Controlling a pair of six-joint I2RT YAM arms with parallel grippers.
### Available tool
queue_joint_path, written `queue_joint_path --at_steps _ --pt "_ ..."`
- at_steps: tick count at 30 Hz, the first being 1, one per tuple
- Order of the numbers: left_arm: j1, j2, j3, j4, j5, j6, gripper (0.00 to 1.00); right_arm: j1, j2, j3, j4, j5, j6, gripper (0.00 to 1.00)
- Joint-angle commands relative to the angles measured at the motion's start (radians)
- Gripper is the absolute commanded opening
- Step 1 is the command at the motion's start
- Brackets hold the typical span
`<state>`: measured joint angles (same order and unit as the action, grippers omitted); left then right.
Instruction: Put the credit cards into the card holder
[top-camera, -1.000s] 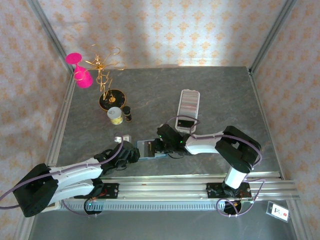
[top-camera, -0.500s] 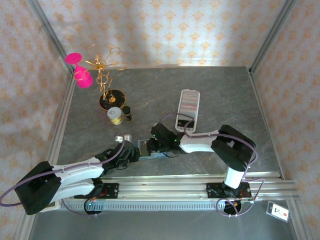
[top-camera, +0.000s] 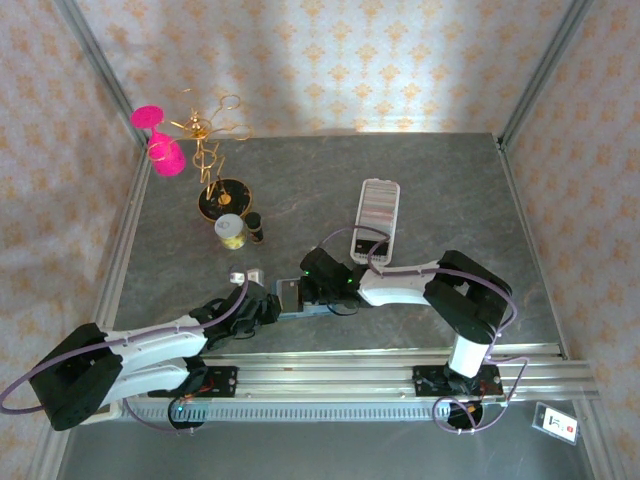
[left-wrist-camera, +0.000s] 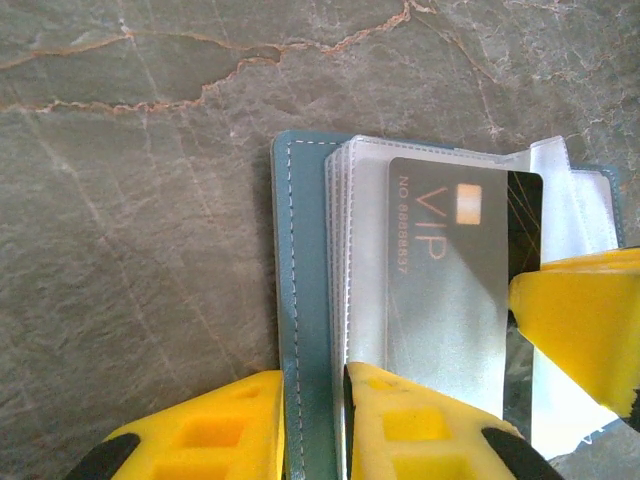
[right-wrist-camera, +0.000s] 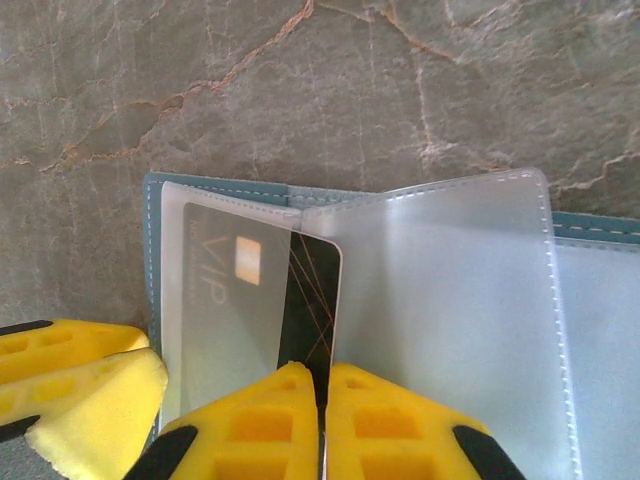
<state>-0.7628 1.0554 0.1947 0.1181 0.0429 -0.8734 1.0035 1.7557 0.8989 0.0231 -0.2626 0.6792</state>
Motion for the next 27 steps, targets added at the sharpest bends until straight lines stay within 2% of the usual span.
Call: queue_joint_path --at_steps 1,9,18,20,23,27 --pt "-0.001 0.024 -0.034 -0.005 0.089 -0.009 0.2 0.006 0.002 -0.009 0.021 -0.013 0.019 0.07" --pt "-0.002 0.033 -0.04 0.023 0.103 -0.016 0.2 0.007 0.006 0.006 0.07 -0.067 0.034 0.08" --pt "-0.002 -0.005 -0.049 0.018 0.107 -0.02 0.2 0.006 -0.013 -0.004 0.158 -0.129 0.082 0.2" --pt "-0.003 -0.012 -0.052 0.014 0.106 -0.02 0.21 0.007 -0.035 -0.016 0.159 -0.109 0.086 0.23" --pt "-0.001 -0.017 -0.052 -0.001 0.099 -0.016 0.21 0.007 -0.066 0.003 0.056 -0.035 0.063 0.32" --pt "-0.001 -0.021 -0.06 -0.003 0.092 -0.017 0.23 0.006 -0.12 -0.009 -0.03 0.066 0.049 0.36"
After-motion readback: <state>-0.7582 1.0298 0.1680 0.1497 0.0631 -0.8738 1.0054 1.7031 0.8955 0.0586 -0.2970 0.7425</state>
